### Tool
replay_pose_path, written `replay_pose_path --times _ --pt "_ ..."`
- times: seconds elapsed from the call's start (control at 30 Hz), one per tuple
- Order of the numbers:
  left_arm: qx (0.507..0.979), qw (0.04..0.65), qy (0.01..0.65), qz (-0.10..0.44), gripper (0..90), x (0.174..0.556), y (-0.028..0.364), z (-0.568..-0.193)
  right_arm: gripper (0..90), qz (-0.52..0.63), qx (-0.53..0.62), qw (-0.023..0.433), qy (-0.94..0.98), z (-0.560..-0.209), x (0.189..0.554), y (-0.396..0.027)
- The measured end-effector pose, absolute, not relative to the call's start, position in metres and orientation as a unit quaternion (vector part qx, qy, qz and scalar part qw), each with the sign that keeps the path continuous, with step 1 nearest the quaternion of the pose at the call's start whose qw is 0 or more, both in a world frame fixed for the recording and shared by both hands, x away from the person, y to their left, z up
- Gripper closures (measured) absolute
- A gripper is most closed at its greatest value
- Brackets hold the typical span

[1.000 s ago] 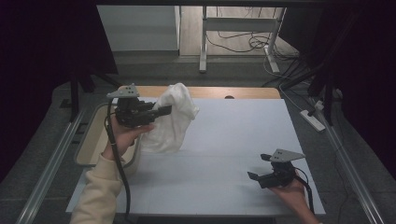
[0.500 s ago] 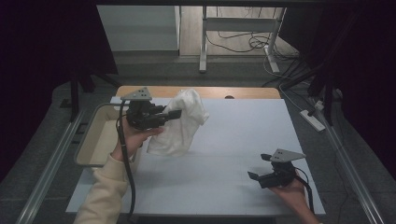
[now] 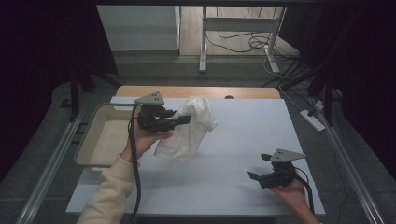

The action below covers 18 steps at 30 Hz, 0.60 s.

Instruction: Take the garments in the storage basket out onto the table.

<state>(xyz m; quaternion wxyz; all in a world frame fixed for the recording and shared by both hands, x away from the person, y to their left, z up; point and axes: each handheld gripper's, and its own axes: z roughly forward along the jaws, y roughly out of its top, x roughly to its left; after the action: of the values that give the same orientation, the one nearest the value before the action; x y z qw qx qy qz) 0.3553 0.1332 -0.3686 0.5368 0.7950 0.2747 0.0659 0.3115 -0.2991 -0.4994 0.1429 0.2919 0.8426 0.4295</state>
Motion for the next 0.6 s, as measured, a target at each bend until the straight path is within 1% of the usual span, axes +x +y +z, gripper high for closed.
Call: replay_pose_path --times 0.6 --pt "0.822 0.507 0.256 0.036 68.6 0.358 0.102 -0.389 8.7 0.43 0.291 0.142 0.843 -0.499 0.311 -0.3"
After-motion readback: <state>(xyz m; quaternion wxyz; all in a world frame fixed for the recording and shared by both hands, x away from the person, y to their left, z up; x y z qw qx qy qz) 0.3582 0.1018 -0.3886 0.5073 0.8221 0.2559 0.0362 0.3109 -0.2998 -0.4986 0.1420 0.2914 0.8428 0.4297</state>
